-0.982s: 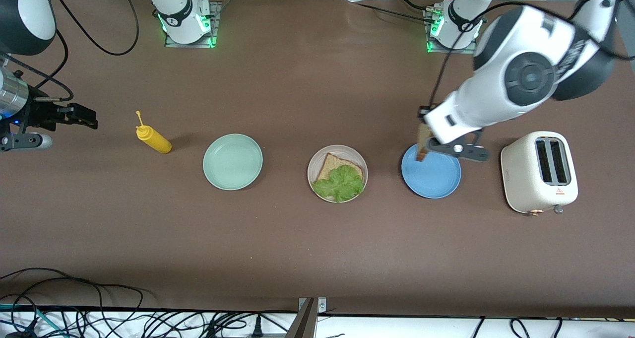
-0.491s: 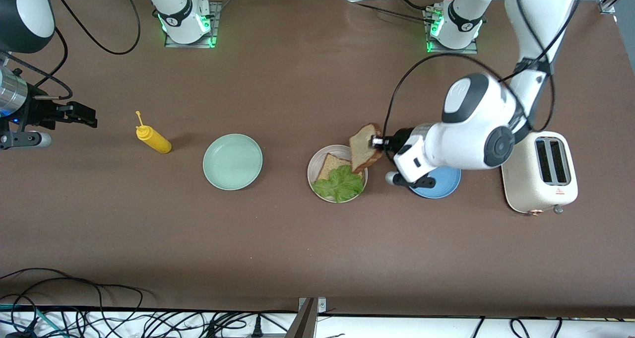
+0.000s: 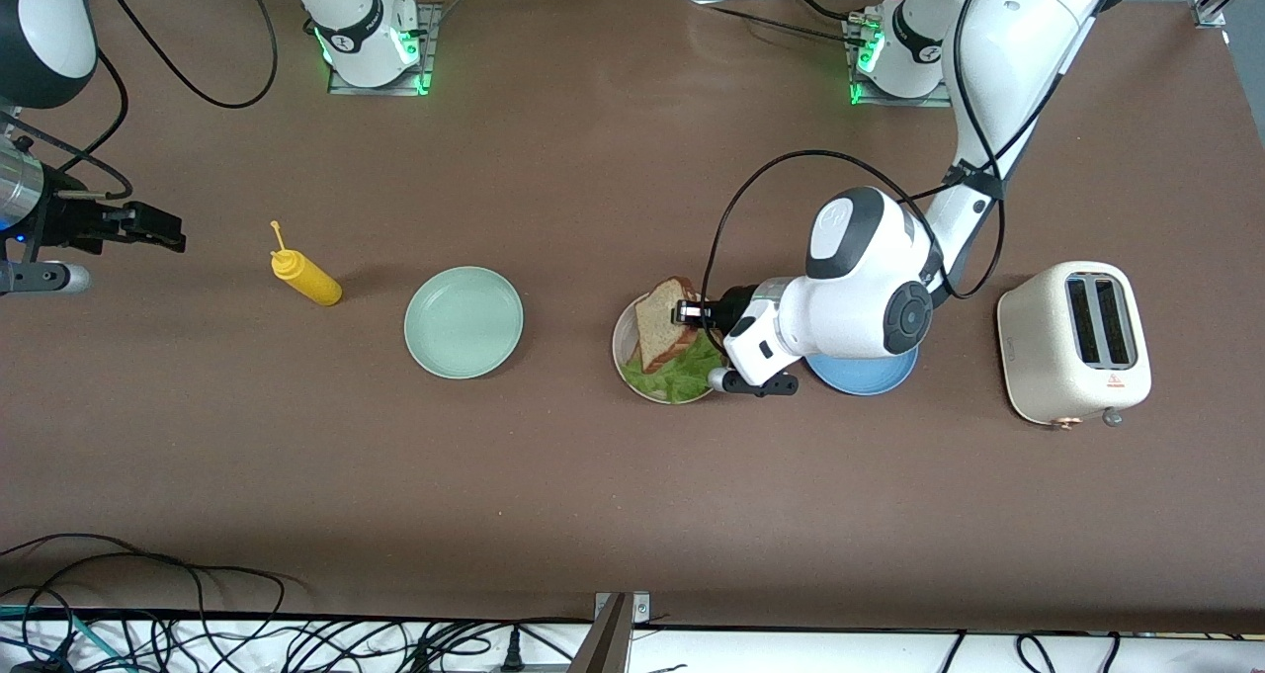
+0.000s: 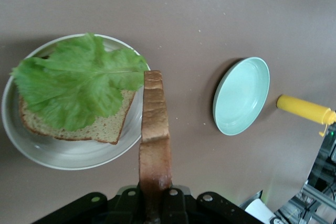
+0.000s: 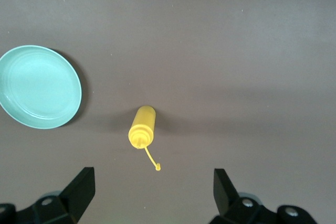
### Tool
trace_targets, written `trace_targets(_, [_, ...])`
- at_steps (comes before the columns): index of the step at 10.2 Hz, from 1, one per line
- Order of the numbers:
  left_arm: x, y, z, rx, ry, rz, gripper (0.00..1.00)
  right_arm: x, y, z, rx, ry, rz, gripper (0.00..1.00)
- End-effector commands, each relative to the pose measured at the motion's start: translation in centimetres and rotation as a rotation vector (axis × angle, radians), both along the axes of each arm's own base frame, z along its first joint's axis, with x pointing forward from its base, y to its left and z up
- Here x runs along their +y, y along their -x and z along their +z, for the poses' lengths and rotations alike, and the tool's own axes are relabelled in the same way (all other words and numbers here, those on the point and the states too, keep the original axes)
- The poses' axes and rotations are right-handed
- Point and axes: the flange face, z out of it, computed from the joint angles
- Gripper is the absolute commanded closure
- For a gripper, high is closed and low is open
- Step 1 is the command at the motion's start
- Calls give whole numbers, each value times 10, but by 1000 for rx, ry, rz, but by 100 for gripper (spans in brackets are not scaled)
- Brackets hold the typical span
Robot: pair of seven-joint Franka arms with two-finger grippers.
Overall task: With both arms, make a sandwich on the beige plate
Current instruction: 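Lower the bread slice onto the lettuce with the left gripper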
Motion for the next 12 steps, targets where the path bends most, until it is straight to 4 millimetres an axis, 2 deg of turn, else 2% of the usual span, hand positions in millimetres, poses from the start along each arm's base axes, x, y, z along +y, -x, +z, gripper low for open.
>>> trace_targets(1, [8,-14,-10,-31,132,-32,100,9,-6,-4,-31,-4,5,0])
trace_targets(5, [74,-42,-55,-50,268,-5,100,10,-6,-2,-31,-4,4,0])
trace_targets(9, [97,-45,-67,-22,318,14,100,12,-8,-6,-32,-42,-6,0])
trace_targets(11, [111,-50,-66,-5,363,50,100,14,-8,-6,-32,-51,-10,0])
trace_targets(12, [123,-51,-75,13,371,60,100,15,-8,-6,-29,-52,-8,0])
